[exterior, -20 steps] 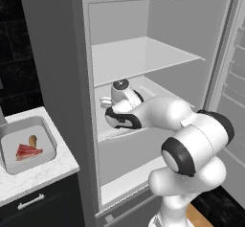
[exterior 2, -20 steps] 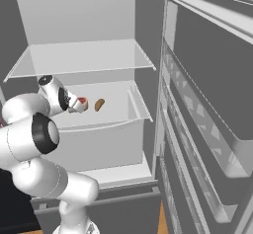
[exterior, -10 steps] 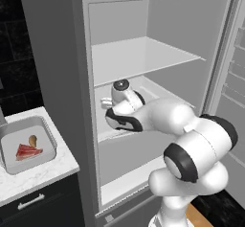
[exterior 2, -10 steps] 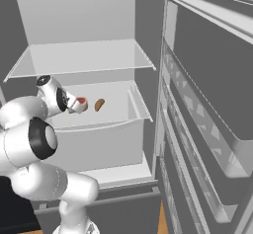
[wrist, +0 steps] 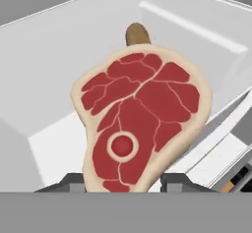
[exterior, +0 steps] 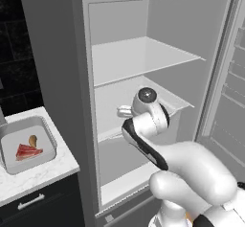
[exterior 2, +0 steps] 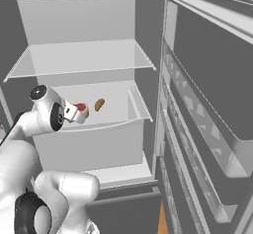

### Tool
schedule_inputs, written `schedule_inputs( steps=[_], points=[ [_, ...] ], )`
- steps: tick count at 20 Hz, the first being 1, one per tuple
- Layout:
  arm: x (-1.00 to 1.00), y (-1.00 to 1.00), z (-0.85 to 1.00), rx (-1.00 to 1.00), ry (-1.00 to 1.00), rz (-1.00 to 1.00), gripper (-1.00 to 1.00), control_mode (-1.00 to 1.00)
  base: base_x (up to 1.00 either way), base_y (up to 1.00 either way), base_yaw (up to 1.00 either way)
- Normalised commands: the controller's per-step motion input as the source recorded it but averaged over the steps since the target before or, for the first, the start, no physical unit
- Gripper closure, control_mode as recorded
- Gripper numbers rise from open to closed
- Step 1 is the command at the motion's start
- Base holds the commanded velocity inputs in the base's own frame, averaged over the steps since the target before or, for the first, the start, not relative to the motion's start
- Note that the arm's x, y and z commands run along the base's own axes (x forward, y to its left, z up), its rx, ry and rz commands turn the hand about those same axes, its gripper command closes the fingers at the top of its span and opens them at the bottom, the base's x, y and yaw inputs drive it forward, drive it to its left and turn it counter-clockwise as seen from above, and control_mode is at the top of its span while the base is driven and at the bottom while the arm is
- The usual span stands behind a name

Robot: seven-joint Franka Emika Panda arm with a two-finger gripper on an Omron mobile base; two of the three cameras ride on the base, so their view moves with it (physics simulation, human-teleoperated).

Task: Place one sweet potato and one steak in each tupperware on the nearby counter, to pack two identical lunches.

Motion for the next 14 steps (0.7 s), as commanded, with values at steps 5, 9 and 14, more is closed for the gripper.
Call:
schedule_inputs(
  steps=[5,9,14],
  points=[
    [-0.6,-0.79,1.0,-0.06,0.09,0.1,1.0,-1.0,0.0,0.0,0.0],
    [-0.68,-0.55,0.86,-0.09,0.24,0.14,1.0,-1.0,0.0,0.0,0.0],
    [-0.72,-0.26,0.48,-0.07,0.34,0.13,1.0,-1.0,0.0,0.0,0.0]
  ],
)
